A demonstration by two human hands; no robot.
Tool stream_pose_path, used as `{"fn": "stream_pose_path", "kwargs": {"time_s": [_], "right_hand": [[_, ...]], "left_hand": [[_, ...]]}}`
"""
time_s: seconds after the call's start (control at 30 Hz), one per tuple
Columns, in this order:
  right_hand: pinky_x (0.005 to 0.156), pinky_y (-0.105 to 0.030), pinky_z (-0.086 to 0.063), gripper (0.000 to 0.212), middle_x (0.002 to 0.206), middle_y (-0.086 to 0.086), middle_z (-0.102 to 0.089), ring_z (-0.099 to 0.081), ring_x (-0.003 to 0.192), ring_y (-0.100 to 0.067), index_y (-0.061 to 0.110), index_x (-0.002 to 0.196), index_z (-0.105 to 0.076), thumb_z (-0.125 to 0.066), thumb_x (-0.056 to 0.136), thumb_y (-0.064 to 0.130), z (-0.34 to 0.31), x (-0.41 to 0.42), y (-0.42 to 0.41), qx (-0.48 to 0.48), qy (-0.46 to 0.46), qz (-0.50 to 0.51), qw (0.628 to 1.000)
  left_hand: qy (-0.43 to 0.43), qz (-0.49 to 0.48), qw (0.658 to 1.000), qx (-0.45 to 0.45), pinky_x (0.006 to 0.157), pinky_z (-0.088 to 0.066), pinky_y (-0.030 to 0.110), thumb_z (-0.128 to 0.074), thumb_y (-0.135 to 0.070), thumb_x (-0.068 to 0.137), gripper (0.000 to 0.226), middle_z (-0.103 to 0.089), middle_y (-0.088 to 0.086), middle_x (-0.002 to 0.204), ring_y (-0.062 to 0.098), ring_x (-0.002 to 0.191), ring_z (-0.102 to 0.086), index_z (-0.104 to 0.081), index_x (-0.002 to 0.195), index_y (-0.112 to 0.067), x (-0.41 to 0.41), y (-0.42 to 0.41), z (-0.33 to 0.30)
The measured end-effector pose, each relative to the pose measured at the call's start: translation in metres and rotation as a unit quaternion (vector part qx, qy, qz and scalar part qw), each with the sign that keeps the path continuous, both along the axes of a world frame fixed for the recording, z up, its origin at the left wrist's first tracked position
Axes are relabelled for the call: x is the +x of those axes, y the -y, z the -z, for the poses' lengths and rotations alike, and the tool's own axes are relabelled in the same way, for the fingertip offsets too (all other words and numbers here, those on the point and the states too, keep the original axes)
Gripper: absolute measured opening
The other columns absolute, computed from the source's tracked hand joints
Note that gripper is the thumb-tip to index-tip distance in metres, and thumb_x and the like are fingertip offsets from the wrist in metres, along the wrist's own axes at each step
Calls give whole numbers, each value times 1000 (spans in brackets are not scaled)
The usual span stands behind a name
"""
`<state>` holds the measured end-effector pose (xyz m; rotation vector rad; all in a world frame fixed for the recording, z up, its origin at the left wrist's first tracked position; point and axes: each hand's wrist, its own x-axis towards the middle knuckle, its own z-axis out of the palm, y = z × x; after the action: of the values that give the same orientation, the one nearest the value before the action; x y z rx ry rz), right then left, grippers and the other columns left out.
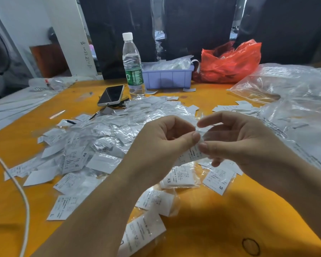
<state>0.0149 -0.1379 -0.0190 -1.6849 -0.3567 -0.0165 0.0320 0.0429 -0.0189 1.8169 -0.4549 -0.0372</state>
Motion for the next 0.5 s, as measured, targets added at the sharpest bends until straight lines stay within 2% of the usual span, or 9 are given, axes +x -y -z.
{"fn": "stream_pose_path", "kwargs": {"time_s": [0.1, 0.2, 0.27, 0.37, 0.5], "right_hand": [[54, -24, -54, 45, 76, -12, -73, -65, 65, -18, 9, 103, -64, -76, 59, 16, 0, 3, 3, 10, -18, 19, 1000], [55, -25, -56, 46, 78, -12, -74, -69, 70, -19, 7, 103, -64, -75, 59, 15, -2, 3, 5, 19, -21, 28, 999], [55, -25, -56, 45, 78, -11, -74, -70, 70, -18, 8, 102, -64, -75, 58, 15, -3, 3, 6, 23, -18, 29, 999], [54, -26, -55, 47, 78, -14, -73, -70, 69, -19, 7, 101, -63, -76, 57, 13, -3, 2, 4, 31, -16, 27, 999], [54, -28, -54, 47, 81, -22, -69, -66, 67, -22, 10, 100, -65, -77, 55, 13, -2, 0, 1, 28, -6, 32, 999]], "left_hand": [[-52, -4, 999, 11, 54, -49, 16, -67, -29, 88, 9, -69, -9, 73, 3, 65, -62, -72, 85, -21, 5, -6, -2], [-79, 17, 996, 31, 52, -48, 20, -64, -28, 75, 13, -69, -7, 71, 7, 62, -59, -72, 81, -19, 9, -13, -6], [-73, 16, 997, 25, 50, -46, 20, -64, -22, 71, 15, -72, -3, 76, 8, 62, -58, -72, 82, -18, 10, -15, -8], [-52, 7, 999, 13, 49, -46, 21, -76, -12, 80, 14, -74, 0, 79, 13, 62, -58, -69, 91, -17, 8, -13, -7], [-19, 10, 999, -24, 48, -48, 21, -72, -8, 82, 16, -74, 6, 79, 12, 61, -61, -67, 95, -15, 4, -5, -4]]}}
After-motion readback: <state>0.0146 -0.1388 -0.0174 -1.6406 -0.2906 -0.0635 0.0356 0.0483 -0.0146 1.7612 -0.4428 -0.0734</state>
